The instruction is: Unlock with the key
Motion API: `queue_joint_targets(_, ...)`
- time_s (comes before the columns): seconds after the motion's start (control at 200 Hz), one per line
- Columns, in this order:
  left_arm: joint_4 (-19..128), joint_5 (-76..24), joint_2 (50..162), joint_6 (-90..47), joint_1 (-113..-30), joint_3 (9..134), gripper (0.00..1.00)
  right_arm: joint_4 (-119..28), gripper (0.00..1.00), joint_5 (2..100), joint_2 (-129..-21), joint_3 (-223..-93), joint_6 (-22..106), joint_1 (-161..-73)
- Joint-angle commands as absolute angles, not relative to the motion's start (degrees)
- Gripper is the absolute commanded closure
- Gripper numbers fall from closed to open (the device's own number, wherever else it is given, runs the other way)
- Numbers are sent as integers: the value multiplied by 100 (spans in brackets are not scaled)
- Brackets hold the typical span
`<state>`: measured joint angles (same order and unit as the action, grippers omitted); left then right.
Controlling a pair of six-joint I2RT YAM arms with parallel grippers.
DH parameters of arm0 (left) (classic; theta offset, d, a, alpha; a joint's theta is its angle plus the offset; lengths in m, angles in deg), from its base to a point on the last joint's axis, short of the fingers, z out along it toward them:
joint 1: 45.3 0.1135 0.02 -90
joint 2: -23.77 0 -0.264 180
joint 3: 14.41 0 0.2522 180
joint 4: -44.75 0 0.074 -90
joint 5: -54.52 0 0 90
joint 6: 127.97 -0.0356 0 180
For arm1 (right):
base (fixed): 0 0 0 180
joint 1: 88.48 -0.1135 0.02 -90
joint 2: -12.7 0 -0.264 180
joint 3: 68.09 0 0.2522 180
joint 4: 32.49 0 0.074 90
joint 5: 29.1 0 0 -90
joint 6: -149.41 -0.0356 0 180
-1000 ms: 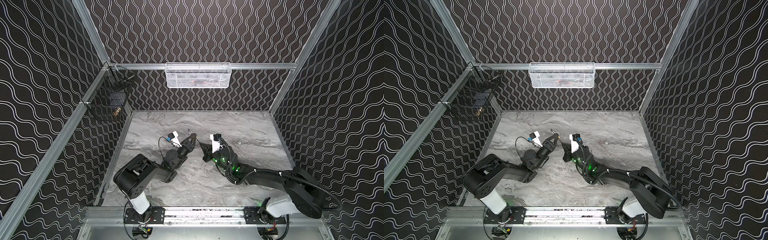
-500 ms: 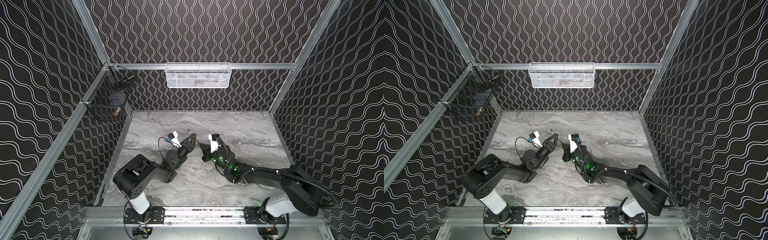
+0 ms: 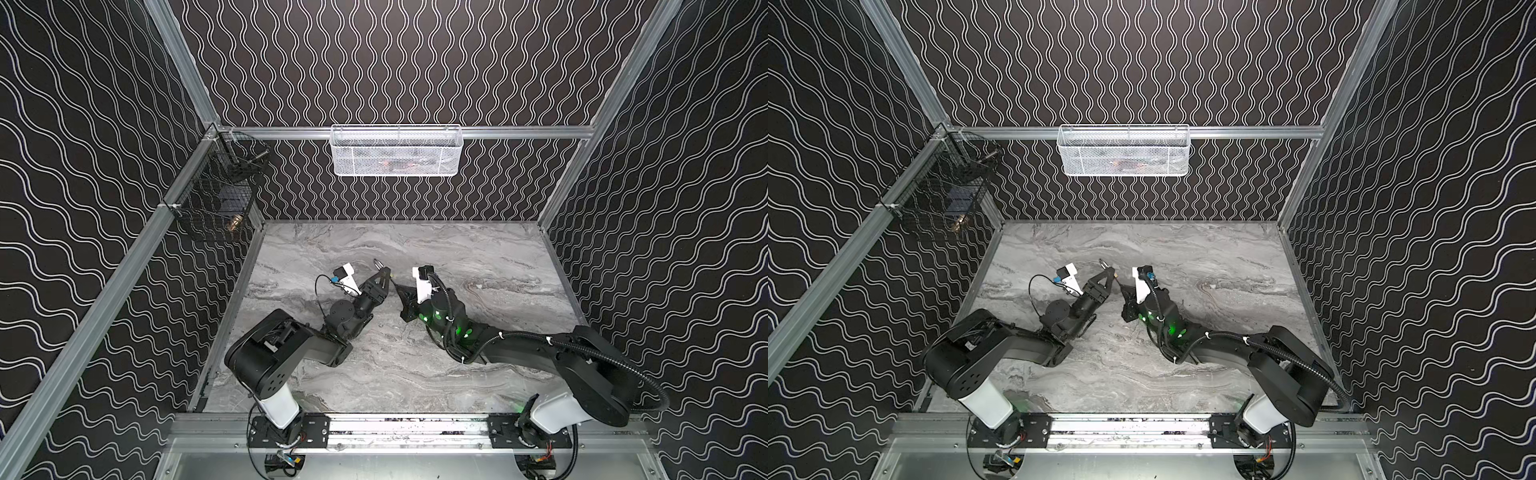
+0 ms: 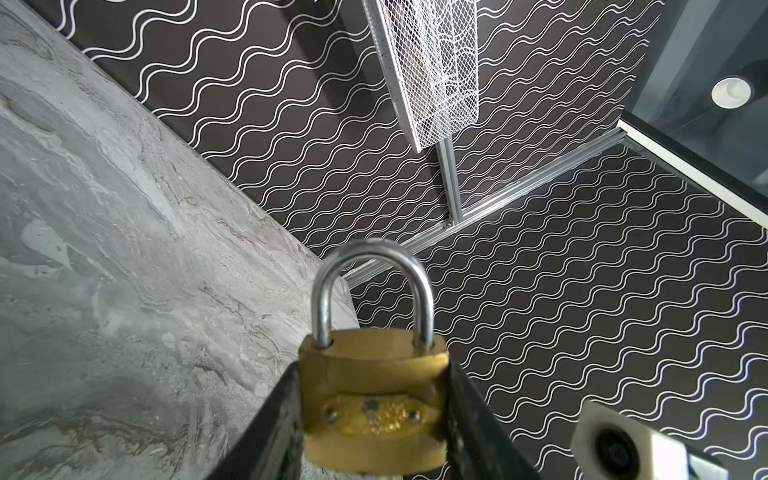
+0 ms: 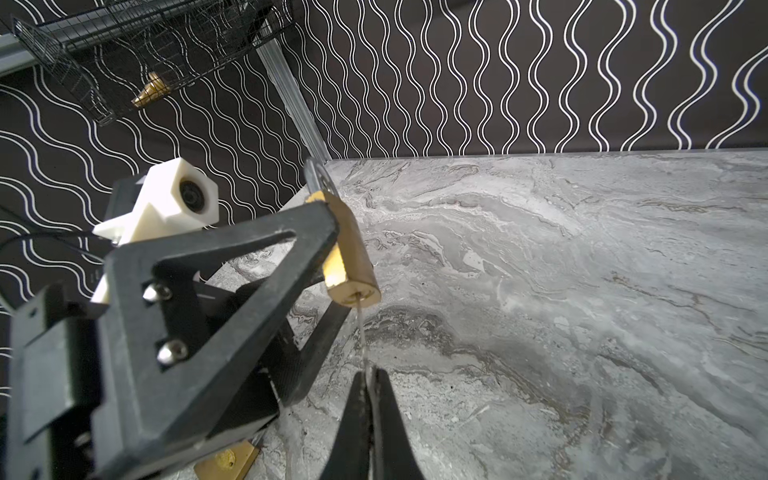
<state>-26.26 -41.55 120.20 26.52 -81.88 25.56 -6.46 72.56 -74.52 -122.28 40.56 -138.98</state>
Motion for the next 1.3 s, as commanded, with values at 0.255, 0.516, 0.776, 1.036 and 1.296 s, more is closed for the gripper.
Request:
queue_joint_targets(0.255,-3030,-3997,12060,2689,-8177,2589,100,-312,100,7412,-7423,-12278,4210,-13902)
queue_joint_targets(0.516,-3026,-3908,12081,2741,-8178,2599,100,-274,100,7462,-7456,-12375,4206,-13902)
queue_joint_targets(0.776,-3026,-3847,12076,2810,-8177,2593,100,-163,100,7349,-7571,-12500,4119,-13902)
queue_joint_targets(1.036,-3026,-3679,11953,2649,-8186,2668,100,46,100,6943,-7724,-12523,3907,-13884)
queue_joint_targets(1.296,-3021,-3056,12022,2507,-8114,2607,100,375,100,6483,-7437,-12164,3847,-13665)
